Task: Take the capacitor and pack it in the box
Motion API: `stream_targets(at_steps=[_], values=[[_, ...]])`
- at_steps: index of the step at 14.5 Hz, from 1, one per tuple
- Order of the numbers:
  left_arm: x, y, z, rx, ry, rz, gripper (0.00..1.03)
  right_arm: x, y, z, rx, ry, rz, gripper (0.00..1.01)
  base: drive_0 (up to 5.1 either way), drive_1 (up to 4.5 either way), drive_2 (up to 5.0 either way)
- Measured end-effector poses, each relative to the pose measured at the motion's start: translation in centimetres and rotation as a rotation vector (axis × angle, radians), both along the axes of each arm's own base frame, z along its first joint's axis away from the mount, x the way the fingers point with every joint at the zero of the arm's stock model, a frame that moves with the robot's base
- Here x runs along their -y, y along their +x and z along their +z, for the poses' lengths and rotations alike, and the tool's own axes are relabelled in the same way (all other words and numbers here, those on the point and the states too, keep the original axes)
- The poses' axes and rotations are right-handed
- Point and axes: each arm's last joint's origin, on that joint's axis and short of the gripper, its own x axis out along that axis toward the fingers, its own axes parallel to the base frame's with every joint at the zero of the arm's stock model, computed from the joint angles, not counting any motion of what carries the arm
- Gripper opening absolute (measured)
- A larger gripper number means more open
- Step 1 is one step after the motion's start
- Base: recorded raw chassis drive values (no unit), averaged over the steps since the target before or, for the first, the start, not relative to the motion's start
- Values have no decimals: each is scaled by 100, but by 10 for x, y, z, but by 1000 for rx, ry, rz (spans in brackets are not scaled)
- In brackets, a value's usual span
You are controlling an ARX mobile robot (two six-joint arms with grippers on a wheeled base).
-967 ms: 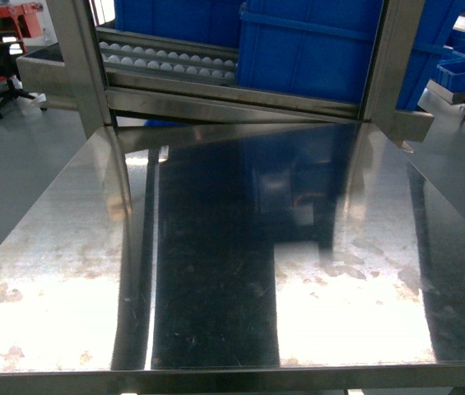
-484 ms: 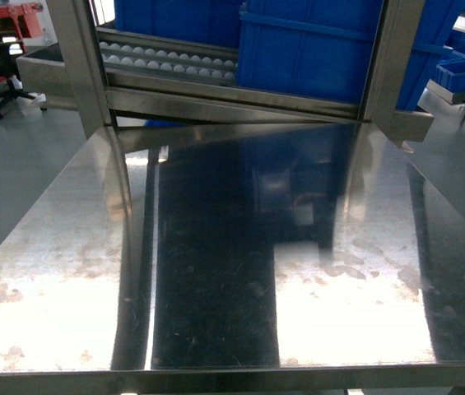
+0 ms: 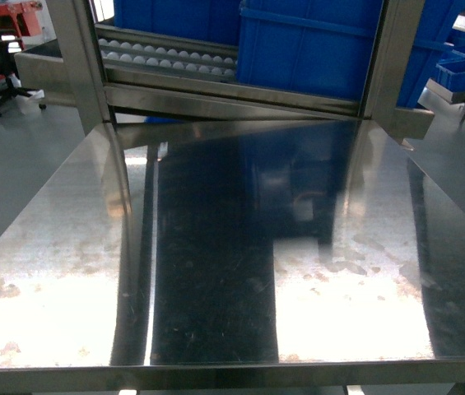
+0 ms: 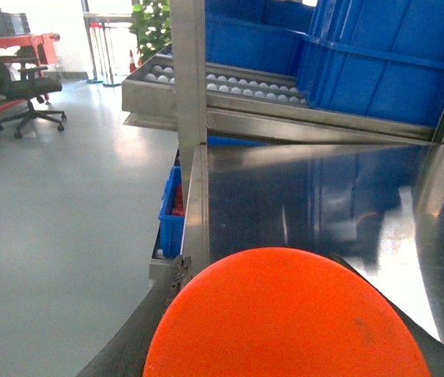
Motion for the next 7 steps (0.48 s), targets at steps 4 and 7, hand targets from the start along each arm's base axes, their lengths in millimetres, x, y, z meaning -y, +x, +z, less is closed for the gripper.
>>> stream_targets(at_steps=[4,7], values=[[0,0,0,-2,1,2,43,0,0,0,-2,0,0,98,0,0,0],[0,0,0,-3,2,0,43,0,0,0,-3,-1,1,98,0,0,0]])
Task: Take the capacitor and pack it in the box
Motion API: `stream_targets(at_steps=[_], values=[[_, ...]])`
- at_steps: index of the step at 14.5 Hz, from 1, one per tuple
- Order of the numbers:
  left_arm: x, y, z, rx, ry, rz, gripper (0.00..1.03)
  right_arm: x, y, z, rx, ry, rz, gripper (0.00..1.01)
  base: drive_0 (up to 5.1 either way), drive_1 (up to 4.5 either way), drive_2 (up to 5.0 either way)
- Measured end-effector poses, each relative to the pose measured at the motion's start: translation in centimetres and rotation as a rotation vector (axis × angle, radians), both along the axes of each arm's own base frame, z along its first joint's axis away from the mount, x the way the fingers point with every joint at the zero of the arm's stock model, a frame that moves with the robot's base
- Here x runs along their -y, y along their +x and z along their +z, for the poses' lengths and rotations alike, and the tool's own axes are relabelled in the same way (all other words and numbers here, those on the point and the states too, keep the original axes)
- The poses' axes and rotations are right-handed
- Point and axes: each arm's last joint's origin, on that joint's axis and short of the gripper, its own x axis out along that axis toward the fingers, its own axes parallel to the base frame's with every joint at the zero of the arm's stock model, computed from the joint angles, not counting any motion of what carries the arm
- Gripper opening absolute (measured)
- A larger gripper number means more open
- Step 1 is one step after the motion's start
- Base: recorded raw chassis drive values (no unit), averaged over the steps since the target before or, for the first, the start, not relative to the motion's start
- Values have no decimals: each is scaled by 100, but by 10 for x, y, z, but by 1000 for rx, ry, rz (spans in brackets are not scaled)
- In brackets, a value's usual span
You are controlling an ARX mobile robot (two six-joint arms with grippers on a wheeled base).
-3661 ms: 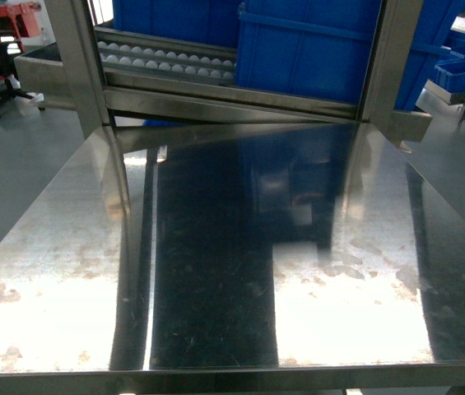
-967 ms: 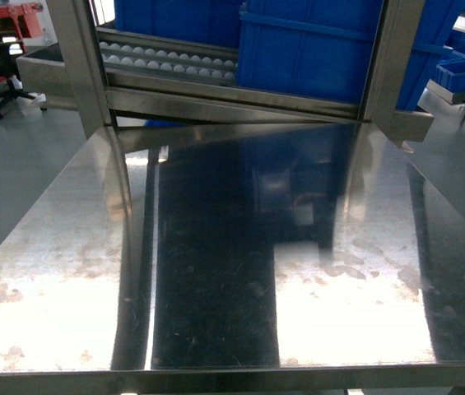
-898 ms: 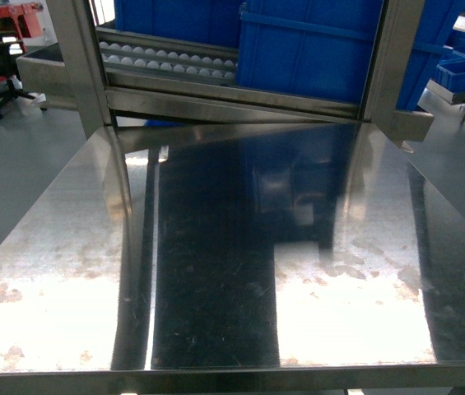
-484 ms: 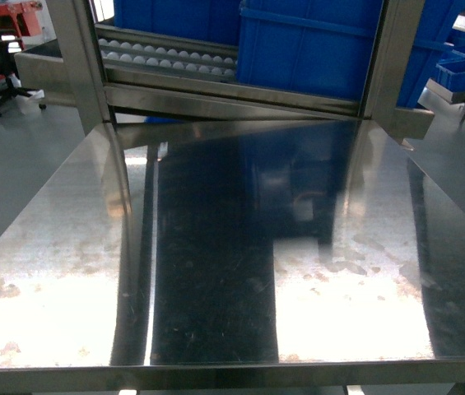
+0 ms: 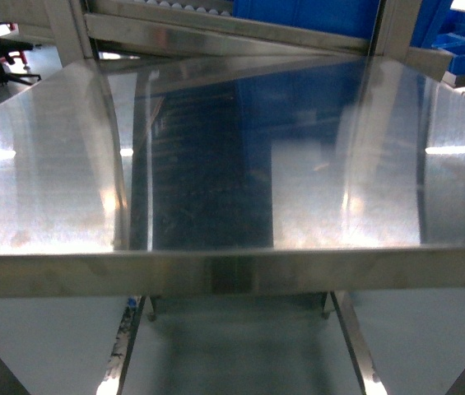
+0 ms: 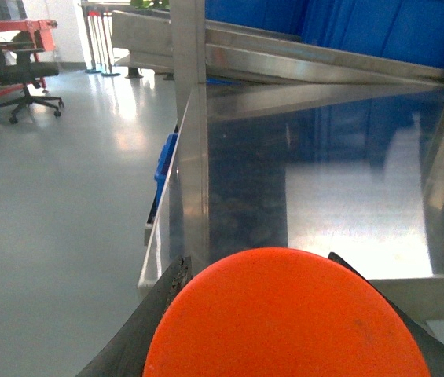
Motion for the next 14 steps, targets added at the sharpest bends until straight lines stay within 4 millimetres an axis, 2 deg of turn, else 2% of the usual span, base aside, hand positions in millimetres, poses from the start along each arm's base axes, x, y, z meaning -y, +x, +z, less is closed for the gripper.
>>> stream_targets(at_steps=[14], values=[[0,0,0,-2,0,1,43,0,0,0,-2,1,-1,98,0,0,0]])
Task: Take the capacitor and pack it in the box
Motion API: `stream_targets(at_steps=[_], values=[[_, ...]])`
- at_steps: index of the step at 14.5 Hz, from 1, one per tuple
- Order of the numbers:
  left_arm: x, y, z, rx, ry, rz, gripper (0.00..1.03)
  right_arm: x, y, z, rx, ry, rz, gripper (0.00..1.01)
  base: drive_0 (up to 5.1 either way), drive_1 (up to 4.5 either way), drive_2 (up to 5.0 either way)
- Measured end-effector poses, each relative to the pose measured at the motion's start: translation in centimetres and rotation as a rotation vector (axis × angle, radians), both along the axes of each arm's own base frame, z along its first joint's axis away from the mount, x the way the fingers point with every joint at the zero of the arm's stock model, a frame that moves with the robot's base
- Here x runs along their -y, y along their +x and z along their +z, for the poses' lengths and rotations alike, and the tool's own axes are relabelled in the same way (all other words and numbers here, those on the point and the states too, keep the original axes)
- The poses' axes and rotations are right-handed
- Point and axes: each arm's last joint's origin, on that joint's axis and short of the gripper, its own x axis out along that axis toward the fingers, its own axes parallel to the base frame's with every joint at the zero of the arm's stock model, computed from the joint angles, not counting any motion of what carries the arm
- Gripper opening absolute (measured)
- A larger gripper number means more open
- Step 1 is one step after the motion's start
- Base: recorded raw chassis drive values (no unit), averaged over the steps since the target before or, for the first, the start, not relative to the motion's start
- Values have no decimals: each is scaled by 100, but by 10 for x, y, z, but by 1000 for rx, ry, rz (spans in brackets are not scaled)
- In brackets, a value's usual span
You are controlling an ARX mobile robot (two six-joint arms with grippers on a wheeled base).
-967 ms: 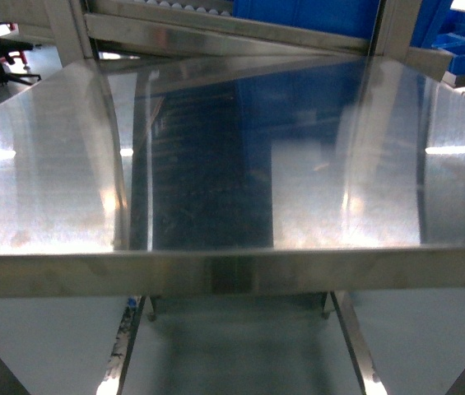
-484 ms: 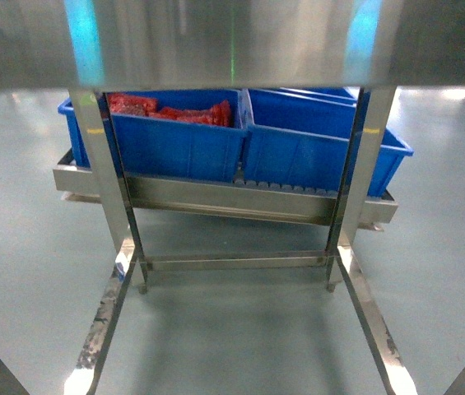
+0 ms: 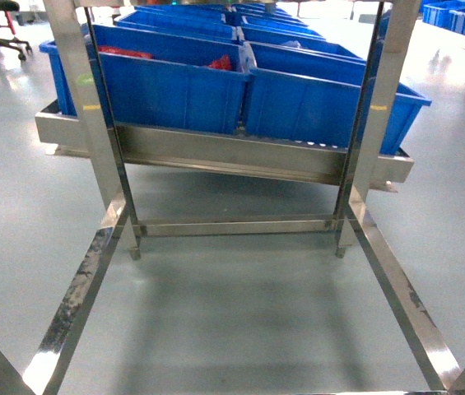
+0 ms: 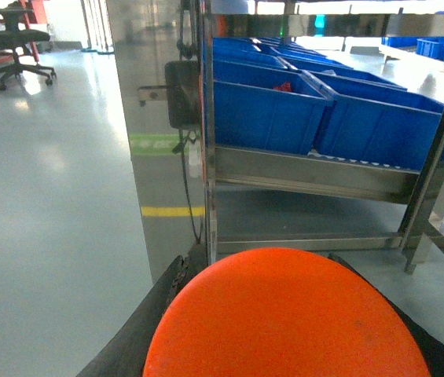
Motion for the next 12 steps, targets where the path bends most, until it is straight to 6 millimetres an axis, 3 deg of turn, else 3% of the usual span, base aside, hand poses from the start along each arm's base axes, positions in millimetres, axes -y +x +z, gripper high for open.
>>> stream_targets(at_steps=[8,12], values=[[0,0,0,2,0,0,43,0,0,0,1,0,0,98,0,0,0],[0,0,0,1,1,-2,43,0,0,0,2,0,-1,98,-464,192,339]])
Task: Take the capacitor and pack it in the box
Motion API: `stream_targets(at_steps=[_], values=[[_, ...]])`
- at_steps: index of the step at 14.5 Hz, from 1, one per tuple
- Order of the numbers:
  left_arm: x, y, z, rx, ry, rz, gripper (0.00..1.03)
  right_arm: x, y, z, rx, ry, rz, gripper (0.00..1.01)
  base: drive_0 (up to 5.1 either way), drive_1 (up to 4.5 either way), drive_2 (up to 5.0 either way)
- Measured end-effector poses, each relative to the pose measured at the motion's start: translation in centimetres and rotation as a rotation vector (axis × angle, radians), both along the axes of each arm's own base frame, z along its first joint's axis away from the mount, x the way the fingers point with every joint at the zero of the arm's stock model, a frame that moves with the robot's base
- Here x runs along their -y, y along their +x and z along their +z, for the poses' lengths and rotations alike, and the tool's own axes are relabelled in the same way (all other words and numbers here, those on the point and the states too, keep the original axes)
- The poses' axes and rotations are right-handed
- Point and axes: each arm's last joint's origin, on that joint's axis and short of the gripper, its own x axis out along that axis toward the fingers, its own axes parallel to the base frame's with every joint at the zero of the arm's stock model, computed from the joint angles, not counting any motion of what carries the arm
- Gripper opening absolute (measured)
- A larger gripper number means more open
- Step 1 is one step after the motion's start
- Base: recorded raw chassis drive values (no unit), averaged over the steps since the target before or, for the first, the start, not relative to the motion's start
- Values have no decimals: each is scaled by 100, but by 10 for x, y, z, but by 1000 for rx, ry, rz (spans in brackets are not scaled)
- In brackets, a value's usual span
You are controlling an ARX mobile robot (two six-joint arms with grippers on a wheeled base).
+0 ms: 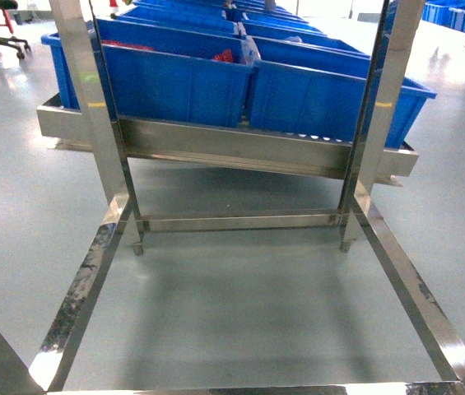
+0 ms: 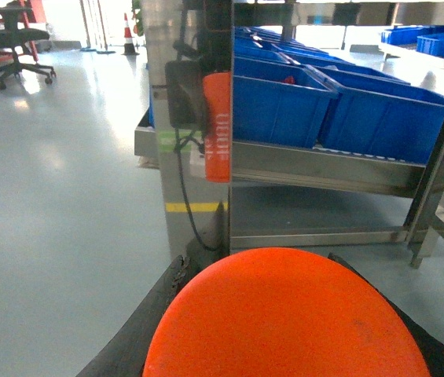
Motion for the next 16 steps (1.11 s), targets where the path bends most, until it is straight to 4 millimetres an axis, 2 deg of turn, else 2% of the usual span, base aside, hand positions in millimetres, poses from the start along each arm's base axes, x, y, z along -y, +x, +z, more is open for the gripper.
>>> stream_targets(at_steps=[16], values=[[0,0,0,3,2,2,43,0,0,0,3,0,1,98,-486,254,254]])
